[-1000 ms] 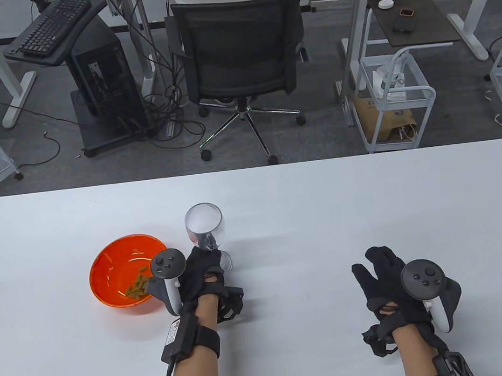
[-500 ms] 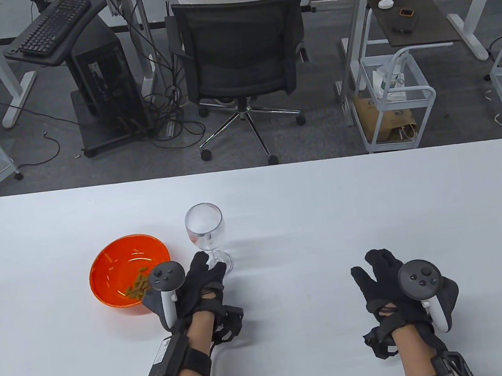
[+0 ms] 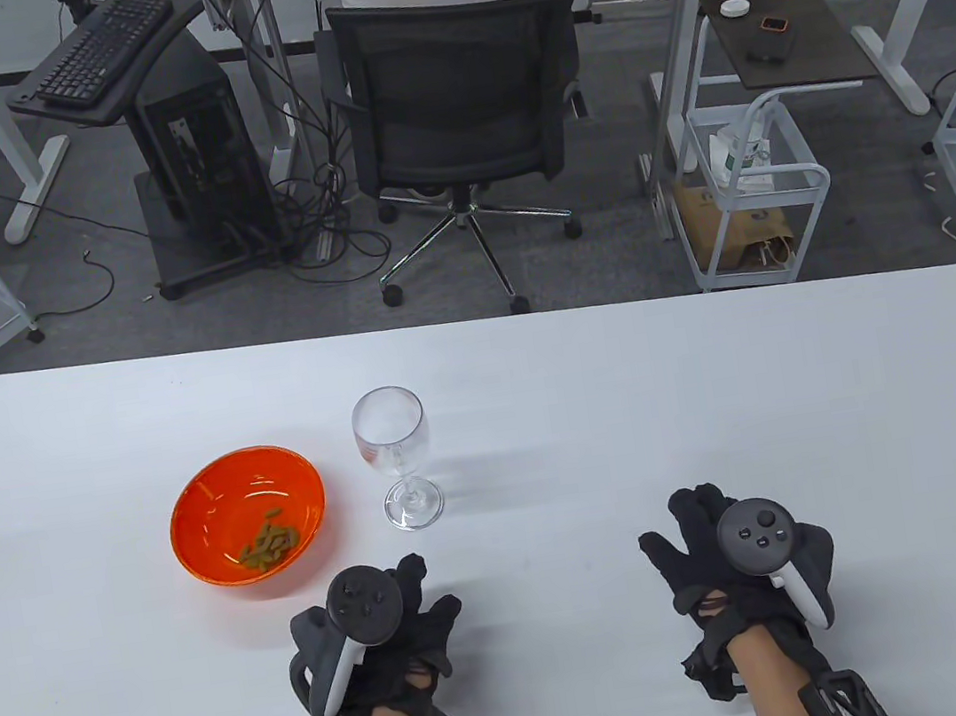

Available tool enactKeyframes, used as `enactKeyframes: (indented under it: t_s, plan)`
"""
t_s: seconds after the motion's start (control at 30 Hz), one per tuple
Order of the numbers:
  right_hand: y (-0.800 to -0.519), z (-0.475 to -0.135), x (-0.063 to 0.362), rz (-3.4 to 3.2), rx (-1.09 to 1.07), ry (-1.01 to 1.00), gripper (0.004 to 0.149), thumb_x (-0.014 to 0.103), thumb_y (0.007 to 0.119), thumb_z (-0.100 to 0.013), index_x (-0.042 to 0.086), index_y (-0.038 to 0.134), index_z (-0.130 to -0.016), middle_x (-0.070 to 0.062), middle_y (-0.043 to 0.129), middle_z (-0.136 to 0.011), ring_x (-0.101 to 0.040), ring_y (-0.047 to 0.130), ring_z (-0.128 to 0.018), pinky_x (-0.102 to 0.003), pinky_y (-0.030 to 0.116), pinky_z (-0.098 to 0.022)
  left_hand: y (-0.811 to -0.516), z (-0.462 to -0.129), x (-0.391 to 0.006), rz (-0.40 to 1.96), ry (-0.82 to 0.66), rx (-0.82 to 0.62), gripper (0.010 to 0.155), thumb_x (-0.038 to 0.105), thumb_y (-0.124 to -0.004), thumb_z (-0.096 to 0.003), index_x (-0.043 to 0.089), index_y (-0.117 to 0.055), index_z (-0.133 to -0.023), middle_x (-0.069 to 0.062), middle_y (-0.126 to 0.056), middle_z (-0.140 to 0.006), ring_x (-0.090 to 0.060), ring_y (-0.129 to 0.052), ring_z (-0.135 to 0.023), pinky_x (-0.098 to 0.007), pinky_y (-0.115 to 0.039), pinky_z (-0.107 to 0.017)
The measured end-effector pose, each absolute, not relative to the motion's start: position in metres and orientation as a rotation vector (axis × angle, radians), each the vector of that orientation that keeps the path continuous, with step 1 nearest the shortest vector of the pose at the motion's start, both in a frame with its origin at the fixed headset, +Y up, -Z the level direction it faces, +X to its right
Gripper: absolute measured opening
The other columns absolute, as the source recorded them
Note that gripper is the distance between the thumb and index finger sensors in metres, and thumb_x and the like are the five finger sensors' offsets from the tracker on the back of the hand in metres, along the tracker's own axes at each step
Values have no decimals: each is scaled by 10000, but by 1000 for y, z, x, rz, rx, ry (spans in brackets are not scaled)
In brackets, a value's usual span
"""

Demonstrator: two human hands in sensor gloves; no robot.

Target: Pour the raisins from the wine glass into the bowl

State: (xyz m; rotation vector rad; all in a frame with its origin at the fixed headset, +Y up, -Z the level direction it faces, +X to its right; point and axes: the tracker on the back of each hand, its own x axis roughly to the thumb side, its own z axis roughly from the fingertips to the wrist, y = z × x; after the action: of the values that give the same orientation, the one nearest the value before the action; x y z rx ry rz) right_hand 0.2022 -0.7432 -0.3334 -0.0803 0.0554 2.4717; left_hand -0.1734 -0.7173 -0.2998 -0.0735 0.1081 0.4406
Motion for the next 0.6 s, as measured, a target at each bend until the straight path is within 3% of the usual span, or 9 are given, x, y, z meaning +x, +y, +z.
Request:
enactKeyframes:
  t_s: [0.23,0.37,0.6]
  plan:
    - [-719,-317,171,2516,35,21,833,554,713,-534,173,241,-1106,-234,21,-1142,-590,-11,-977,-720,95,-686,-705,-283,-174,276,4,39,750,595,-852,-392,318,-666,-1063,-101,-711,-1154,-403,-639,-1056,-604,-437,-757]
    - [-713,-300,154,2541,140,-225,833,538,729,-526,175,246,-1101,-233,-4,-1128,-579,-44,-963,-714,69,-683,-702,-278,-175,254,-16,124,774,609,-848,-387,319,-640,-1073,-106,-684,-1168,-410,-581,-1076,-614,-375,-761]
    - [-702,-283,145,2662,272,-348,833,544,735,-522,156,281,-1102,-252,15,-1128,-597,-17,-964,-720,89,-677,-702,-271,-169,233,-43,144,794,622,-824,-390,308,-604,-1085,-110,-654,-1177,-462,-537,-1073,-622,-371,-753]
